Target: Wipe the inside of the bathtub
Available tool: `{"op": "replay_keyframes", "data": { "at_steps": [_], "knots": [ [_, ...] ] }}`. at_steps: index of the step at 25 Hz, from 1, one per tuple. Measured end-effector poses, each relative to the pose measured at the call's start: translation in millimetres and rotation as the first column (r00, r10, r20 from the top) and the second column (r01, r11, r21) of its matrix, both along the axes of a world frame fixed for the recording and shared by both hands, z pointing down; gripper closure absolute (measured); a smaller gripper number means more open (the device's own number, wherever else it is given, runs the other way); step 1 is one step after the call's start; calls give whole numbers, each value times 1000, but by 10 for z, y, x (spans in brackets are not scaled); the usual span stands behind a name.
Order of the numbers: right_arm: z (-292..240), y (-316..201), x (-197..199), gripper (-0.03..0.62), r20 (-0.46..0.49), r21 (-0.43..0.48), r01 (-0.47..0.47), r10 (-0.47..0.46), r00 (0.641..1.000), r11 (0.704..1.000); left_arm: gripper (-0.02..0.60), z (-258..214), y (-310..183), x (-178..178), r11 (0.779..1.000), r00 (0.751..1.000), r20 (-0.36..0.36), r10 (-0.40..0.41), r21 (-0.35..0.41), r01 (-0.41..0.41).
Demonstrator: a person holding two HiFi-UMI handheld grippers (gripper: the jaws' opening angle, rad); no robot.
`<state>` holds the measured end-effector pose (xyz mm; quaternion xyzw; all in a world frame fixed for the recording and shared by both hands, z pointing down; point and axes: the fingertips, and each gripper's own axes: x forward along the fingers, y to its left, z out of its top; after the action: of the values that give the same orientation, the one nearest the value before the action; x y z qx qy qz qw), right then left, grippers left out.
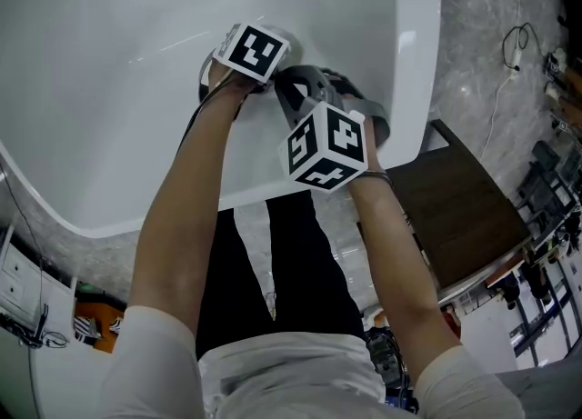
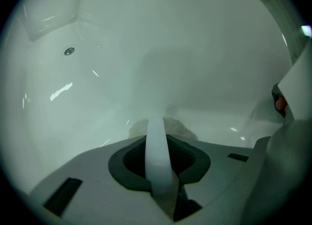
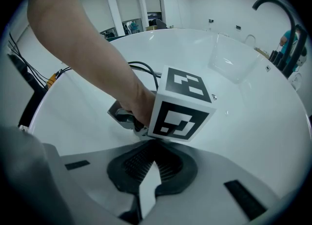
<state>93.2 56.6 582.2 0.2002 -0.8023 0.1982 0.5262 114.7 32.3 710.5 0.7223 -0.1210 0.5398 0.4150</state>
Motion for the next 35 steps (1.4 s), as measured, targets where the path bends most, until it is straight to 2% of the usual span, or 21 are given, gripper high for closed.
{"op": "replay_keyframes", "data": {
  "at_steps": [3, 7, 11, 15, 23, 35],
  "knots": [
    [-11, -9, 0, 576, 3, 2, -6, 6, 1000, 1000, 488, 14, 94, 29, 997, 1000, -7, -25, -69, 24],
    [4, -17, -11, 576, 6, 9, 2, -2, 1000, 1000, 488, 106, 85, 15, 995, 999, 15, -46, -90, 47],
    [63, -38, 14, 576, -2, 22, 14, -14, 1000, 1000, 489, 263, -119, 66, 999, 999, 4, -48, -6, 48],
    [124, -46, -21, 576, -6, 34, 32, -32, 999, 999, 489, 388, -148, 36, 999, 999, 11, -50, 2, 50],
    [195, -79, -73, 576, 4, 42, 27, -28, 1000, 999, 489, 593, -291, 1, 997, 999, 7, -34, 68, 34],
    [262, -108, -130, 576, 2, 52, 47, -47, 999, 998, 489, 706, -344, -150, 996, 999, 17, -49, 73, 47]
  ]
}}
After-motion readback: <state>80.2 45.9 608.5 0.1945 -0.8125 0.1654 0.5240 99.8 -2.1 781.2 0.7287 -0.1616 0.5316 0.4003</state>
